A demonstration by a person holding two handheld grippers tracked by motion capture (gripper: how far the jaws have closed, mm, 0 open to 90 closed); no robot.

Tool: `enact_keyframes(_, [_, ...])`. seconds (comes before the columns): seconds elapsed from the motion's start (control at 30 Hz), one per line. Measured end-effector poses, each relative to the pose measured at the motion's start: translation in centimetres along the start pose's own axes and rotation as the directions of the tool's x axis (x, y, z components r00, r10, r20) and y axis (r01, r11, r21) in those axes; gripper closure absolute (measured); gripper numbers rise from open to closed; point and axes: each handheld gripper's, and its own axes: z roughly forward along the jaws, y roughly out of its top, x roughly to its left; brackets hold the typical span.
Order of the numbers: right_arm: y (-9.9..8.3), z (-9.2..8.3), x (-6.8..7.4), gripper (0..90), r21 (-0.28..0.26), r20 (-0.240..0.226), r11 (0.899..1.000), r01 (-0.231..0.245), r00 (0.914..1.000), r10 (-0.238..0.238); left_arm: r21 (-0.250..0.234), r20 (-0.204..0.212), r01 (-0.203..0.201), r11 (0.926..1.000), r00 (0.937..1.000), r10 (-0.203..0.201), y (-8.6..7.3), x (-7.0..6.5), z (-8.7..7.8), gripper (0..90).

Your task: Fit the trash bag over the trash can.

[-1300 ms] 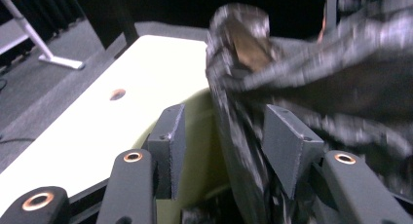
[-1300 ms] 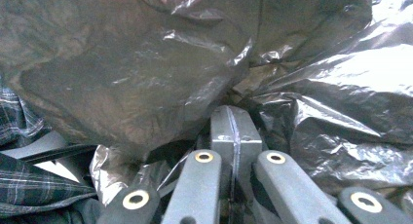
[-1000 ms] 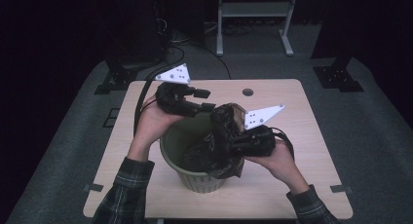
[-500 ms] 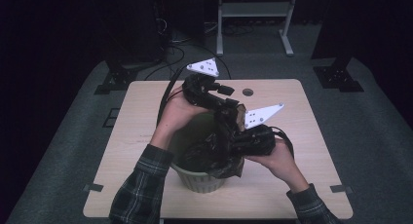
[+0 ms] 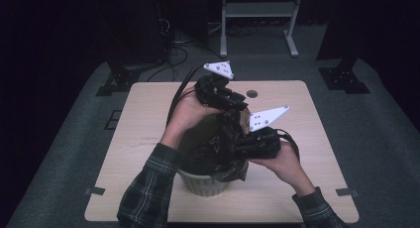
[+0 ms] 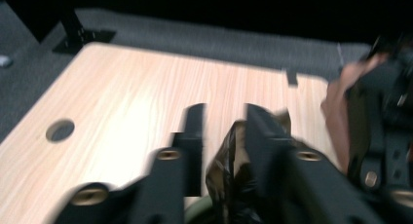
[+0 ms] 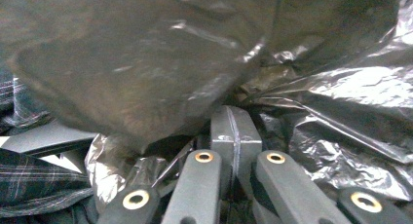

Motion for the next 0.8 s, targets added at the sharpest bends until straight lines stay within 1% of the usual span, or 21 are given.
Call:
enact_keyframes(0.03, [0.0, -0.1, 0.0, 90.0, 0.0, 0.002, 1.0, -0.002, 1.0, 0.002, 0.02, -0.01, -0.001, 0.9998, 0.9999, 0.001, -0.2, 0.0, -0.1, 81.2])
enact_keyframes(0.07, [0.0, -0.3, 0.1, 90.0, 0.002, 0.004, 1.0, -0.005, 1.0, 0.005, 0.019, -0.027, 0.003, 0.9998, 0.9996, -0.002, -0.3, 0.1, -0.4, 89.4])
enact_keyframes(0.1, [-0.1, -0.4, 0.1, 90.0, 0.004, 0.009, 1.0, -0.002, 1.0, 0.002, 0.011, -0.039, 0.002, 0.9999, 0.9992, -0.001, -0.5, 0.2, -0.7, 89.8])
enact_keyframes(0.13, [-0.1, -0.6, 0.2, 90.0, 0.005, 0.012, 1.0, -0.001, 0.9999, 0.001, 0.001, -0.054, 0.011, 0.9999, 0.9985, -0.011, -0.8, 0.3, -1.2, 89.9])
enact_keyframes(0.17, [-0.2, -0.8, 0.2, 90.0, 0.007, 0.017, 1.0, 0.001, 0.9999, -0.001, -0.003, -0.072, 0.023, 0.9997, 0.9972, -0.023, -1.2, 0.5, -1.8, 89.9])
enact_keyframes(0.2, [-0.4, -1.0, 0.3, 90.0, 0.011, 0.025, 1.0, 0.002, 0.9997, -0.003, -0.015, -0.089, 0.024, 0.9996, 0.9957, -0.025, -1.6, 0.7, -2.5, 89.9])
enact_keyframes(0.23, [-0.5, -1.3, 0.3, 90.0, 0.012, 0.031, 1.0, 0.003, 0.9995, -0.004, -0.029, -0.099, 0.035, 0.9989, 0.9944, -0.038, -2.0, 0.8, -3.2, 89.9])
enact_keyframes(0.27, [-0.7, -1.6, 0.3, 90.0, 0.018, 0.041, 1.0, 0.005, 0.9991, -0.006, -0.038, -0.116, 0.042, 0.9984, 0.9921, -0.046, -2.4, 0.9, -3.7, 89.9])
enact_keyframes(0.3, [-0.9, -1.9, 0.3, 90.0, 0.021, 0.05, 1.0, 0.006, 0.9987, -0.007, -0.051, -0.139, 0.052, 0.9973, 0.9885, -0.059, -3.1, 1.0, -4.8, 89.8])
enact_keyframes(0.33, [-1.1, -2.4, 0.3, 90.0, 0.02, 0.06, 1.0, 0.003, 0.9982, -0.005, -0.067, -0.146, 0.06, 0.9959, 0.9868, -0.07, -3.5, 1.0, -5.4, 89.9])
enact_keyframes(0.37, [-1.3, -2.8, 0.3, 90.0, 0.01, 0.058, 1.0, -0.001, 0.9983, 0.001, -0.086, -0.16, 0.074, 0.9935, 0.9832, -0.088, -4.2, 1.1, -6.4, 89.9])
enact_keyframes(0.4, [-1.5, -3.4, 0.4, 90.0, -0.001, 0.063, 1.0, -0.009, 0.998, 0.009, -0.093, -0.174, 0.082, 0.9923, 0.98, -0.097, -5.0, 1.1, -7.3, 89.9])
enact_keyframes(0.43, [-1.6, -3.9, 0.4, 90.0, -0.007, 0.075, 1.0, -0.007, 0.9972, 0.007, -0.104, -0.182, 0.088, 0.9907, 0.9775, -0.106, -5.4, 1.1, -7.8, 89.9])
enact_keyframes(0.5, [-1.6, -4.6, 0.3, 90.0, -0.014, 0.087, 1.0, -0.011, 0.9961, 0.012, -0.115, -0.213, 0.098, 0.9885, 0.9696, -0.121, -6.6, 1.0, -9.1, 89.9])
enact_keyframes(0.53, [-1.6, -4.8, 0.3, 90.0, -0.021, 0.095, 1.0, -0.011, 0.9954, 0.013, -0.125, -0.221, 0.105, 0.9866, 0.9665, -0.131, -7.1, 1.0, -9.6, 89.9])
enact_keyframes(0.6, [-1.7, -5.4, 0.3, 90.0, -0.025, 0.113, 1.0, -0.011, 0.9934, 0.014, -0.137, -0.232, 0.107, 0.9847, 0.9629, -0.137, -8.0, 0.8, -10.5, 89.9])
enact_keyframes(0.67, [-1.8, -5.8, 0.2, 90.0, -0.03, 0.127, 0.999, -0.017, 0.9917, 0.021, -0.15, -0.253, 0.107, 0.9829, 0.957, -0.143, -9.0, 0.4, -11.5, 89.9])
enact_keyframes(0.7, [-1.9, -6.0, 0.1, 90.0, -0.028, 0.144, 0.999, -0.016, 0.9894, 0.019, -0.164, -0.259, 0.108, 0.9806, 0.9543, -0.149, -9.5, 0.1, -12.0, 89.9])
enact_keyframes(0.73, [-1.9, -6.3, 0.0, 90.0, -0.032, 0.157, 0.999, -0.018, 0.9873, 0.023, -0.165, -0.269, 0.108, 0.9805, 0.9513, -0.15, -9.8, 0.0, -12.3, 89.9])
enact_keyframes(0.8, [-2.0, -6.7, -0.2, 90.0, -0.037, 0.167, 0.999, -0.021, 0.9856, 0.027, -0.173, -0.294, 0.113, 0.9783, 0.9421, -0.161, -10.6, -0.3, -13.1, 89.9])
